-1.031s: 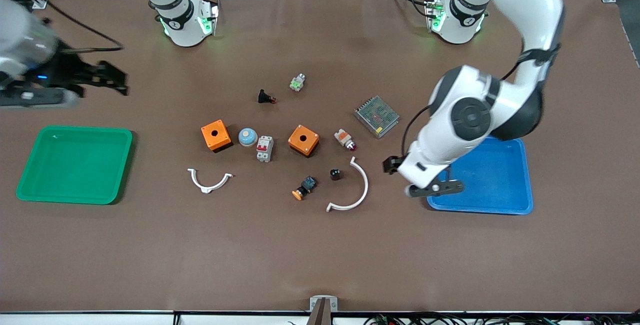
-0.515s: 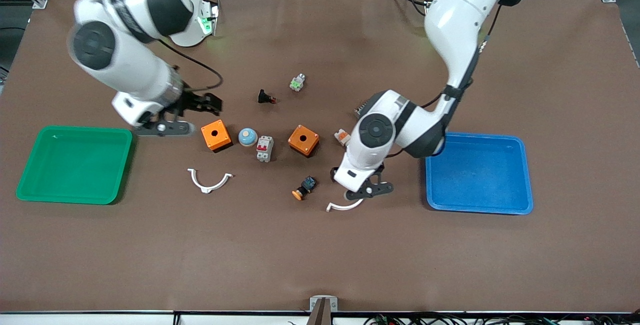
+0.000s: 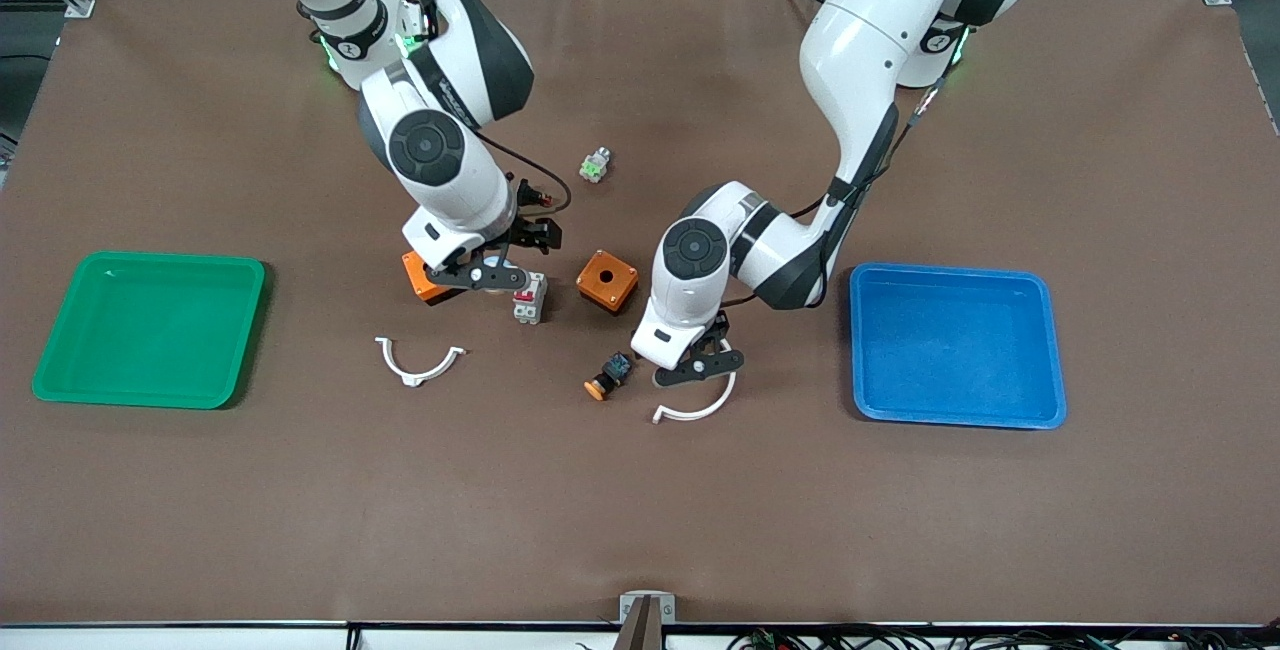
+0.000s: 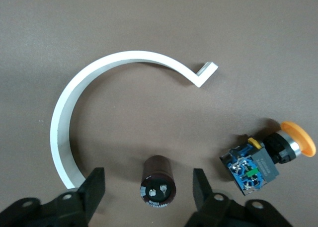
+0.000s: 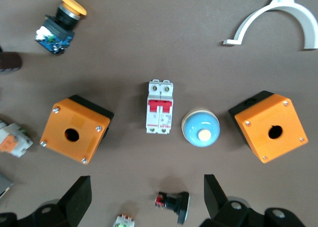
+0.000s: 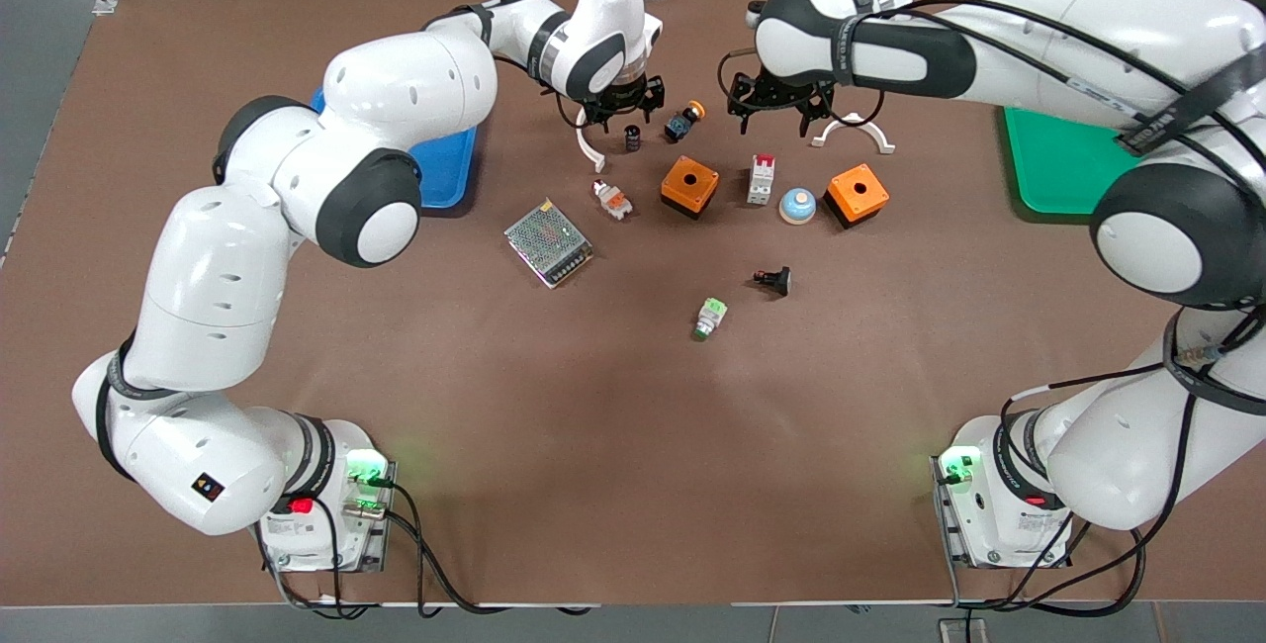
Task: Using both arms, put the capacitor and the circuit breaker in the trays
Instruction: 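Close the left gripper on the capacitor while the right gripper grasps the breaker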
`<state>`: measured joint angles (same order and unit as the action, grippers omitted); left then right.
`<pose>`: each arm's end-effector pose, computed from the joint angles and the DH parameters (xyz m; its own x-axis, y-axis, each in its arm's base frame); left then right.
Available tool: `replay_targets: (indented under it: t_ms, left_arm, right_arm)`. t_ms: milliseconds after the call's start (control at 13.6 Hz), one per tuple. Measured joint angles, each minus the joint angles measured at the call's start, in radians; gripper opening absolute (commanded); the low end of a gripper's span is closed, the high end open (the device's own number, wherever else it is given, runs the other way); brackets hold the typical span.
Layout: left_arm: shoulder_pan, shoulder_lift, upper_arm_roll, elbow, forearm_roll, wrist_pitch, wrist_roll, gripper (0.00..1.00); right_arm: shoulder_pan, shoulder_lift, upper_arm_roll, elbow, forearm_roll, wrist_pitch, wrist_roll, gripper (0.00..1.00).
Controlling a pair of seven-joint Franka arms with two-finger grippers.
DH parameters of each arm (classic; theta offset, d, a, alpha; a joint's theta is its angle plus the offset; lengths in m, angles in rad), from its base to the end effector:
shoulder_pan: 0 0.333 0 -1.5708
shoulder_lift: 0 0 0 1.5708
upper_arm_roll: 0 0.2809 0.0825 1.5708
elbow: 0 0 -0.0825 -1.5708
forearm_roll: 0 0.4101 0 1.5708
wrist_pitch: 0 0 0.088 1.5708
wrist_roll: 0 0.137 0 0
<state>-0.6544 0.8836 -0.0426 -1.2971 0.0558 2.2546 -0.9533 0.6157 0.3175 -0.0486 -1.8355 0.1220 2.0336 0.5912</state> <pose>0.5812 -0.4755 0.1504 0.9697 0.2382 0.0537 0.2354 -0.9704 0.0534 0.5217 0.3450 0.2716 0.9855 -0.0822 -0.1485 -0.0838 -0.9965 -0.0046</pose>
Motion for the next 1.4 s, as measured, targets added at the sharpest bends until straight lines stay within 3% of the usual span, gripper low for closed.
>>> replay_targets:
  t_ms: [221,663,883,1031,1252,1399]
  left_arm:
    - [-0.008,0.014,0.000,0.000,0.000,0.000,-0.007,0.63]
    - [-0.011,0.028,0.000,0.001,0.000,0.001,-0.010,0.54]
    - [-0.012,0.030,0.000,0.002,0.000,0.003,-0.010,0.14]
    - [-0.014,0.030,0.000,0.004,0.000,0.005,-0.010,0.00]
    - [-0.020,0.030,0.002,0.011,0.000,0.009,-0.010,0.00]
    - [-0.018,0.022,0.022,0.028,0.000,0.010,-0.010,0.00]
  right_arm:
    - [-0.005,0.050,-0.013,-0.001,0.000,0.046,0.000,1.00]
    - [-0.007,0.155,-0.016,-0.009,0.000,0.170,0.000,1.00]
    - [-0.007,0.188,-0.016,-0.009,0.000,0.195,-0.001,1.00]
    - [-0.007,0.197,-0.016,-0.009,0.000,0.197,-0.001,1.00]
    - [-0.007,0.202,-0.016,-0.009,0.000,0.197,-0.001,1.00]
    - [-0.007,0.208,-0.016,-0.009,0.000,0.198,-0.001,0.91]
